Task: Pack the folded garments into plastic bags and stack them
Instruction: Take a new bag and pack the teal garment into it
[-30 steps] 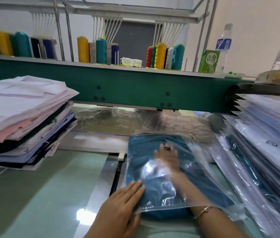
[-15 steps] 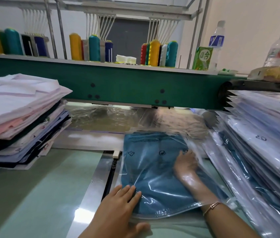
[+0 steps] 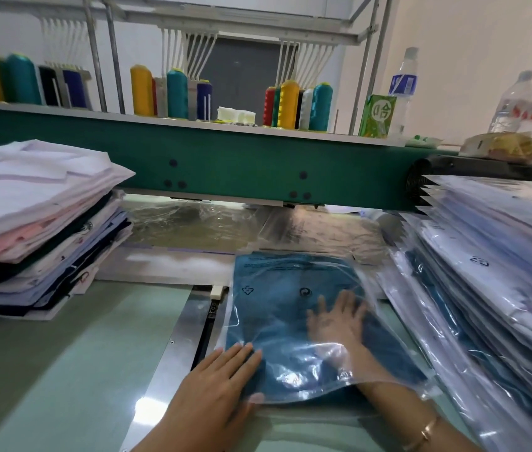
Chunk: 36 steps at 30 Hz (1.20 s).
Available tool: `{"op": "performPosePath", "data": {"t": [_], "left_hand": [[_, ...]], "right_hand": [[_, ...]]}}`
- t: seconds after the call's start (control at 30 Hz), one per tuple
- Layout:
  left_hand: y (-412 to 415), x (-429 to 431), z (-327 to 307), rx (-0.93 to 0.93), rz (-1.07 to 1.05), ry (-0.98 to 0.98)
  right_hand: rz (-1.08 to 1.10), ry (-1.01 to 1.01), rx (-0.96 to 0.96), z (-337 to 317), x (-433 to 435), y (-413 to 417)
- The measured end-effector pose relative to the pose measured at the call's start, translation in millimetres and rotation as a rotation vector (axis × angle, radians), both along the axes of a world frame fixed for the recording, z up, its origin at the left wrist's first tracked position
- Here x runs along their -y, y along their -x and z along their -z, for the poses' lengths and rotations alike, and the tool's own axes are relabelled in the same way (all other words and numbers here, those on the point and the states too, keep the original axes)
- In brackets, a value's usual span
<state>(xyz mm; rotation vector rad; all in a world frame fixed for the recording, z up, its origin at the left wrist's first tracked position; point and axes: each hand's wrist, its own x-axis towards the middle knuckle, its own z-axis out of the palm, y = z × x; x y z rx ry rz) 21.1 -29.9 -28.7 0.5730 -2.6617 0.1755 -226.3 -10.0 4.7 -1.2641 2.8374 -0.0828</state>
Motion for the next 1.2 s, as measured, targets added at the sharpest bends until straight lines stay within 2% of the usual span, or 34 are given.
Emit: {"op": "performPosePath", "data": {"t": [0.1,0.17,0.27,0.33,0.43,0.5,0.53,0.57,0.6,0.63,0.67,0.7,0.73,0.8,0.83,0.87,0.93,0.97,1.1,1.2], "left_hand": [[-7,2,-3,-0.068,-0.007,0.022],[-11,4,-6,-0.073,0.016,0.065],[-12,6,-8,0.058,0.093,0.044],[-12,3,-11,0.175,0.114,-0.022],[-14,-1,-14,0.223,0.098,-0.064],[-14,7,-18,0.181,0.105,-0.196],[-12,12,-20,0.141,0.103,-0.211],[-8,19,-22,0.091,0.101,-0.221],[1,25,-26,0.041,0.085,-0.218],[13,33,-33,-0.011,0.068,-0.224],[28,43,-39,-0.055,0.037,-0.237],[45,54,-45,-0.06,-0.006,-0.238],[64,67,-50,-0.02,-0.049,-0.215],[105,88,-52,0.072,-0.126,-0.191],[123,97,-53,0.062,-0.192,-0.261],[140,105,-53,0.041,-0.273,-0.341],[170,118,-49,0.027,-0.38,-0.405],[182,122,-45,0.025,-0.42,-0.413],[204,135,-27,0.028,-0.443,-0.307],[206,141,-10,0.07,-0.388,-0.259]], "right_hand": [[-0.191,-0.052,0.008,19,-20,-16],[-0.125,-0.163,0.038,23,-42,-25],[-0.04,-0.245,0.029,27,-62,-36],[-0.035,-0.203,0.07,18,-74,-34],[-0.22,-0.163,0.146,5,-104,-32],[-0.378,-0.139,0.095,16,-83,-85],[-0.464,-0.276,0.18,4,-81,-99],[-0.414,-0.291,0.39,-25,-87,-99],[-0.61,-0.357,0.577,-35,-95,-95],[-0.851,-0.376,0.592,-25,-97,-77],[-1.004,-0.208,0.732,-39,-88,-66],[-1.169,-0.148,1.015,-65,-84,-48],[-1.282,-0.086,1.087,-82,-86,-21],[-1.03,0.256,1.288,-96,-42,-16],[-0.888,0.467,1.286,-97,-19,-10],[-0.726,0.624,1.204,-91,5,-6],[-0.436,0.754,0.981,-73,48,9],[-0.395,0.74,0.879,-68,62,15],[-0.381,0.398,0.351,-24,119,29],[-0.398,0.406,0.265,-14,130,49]]}}
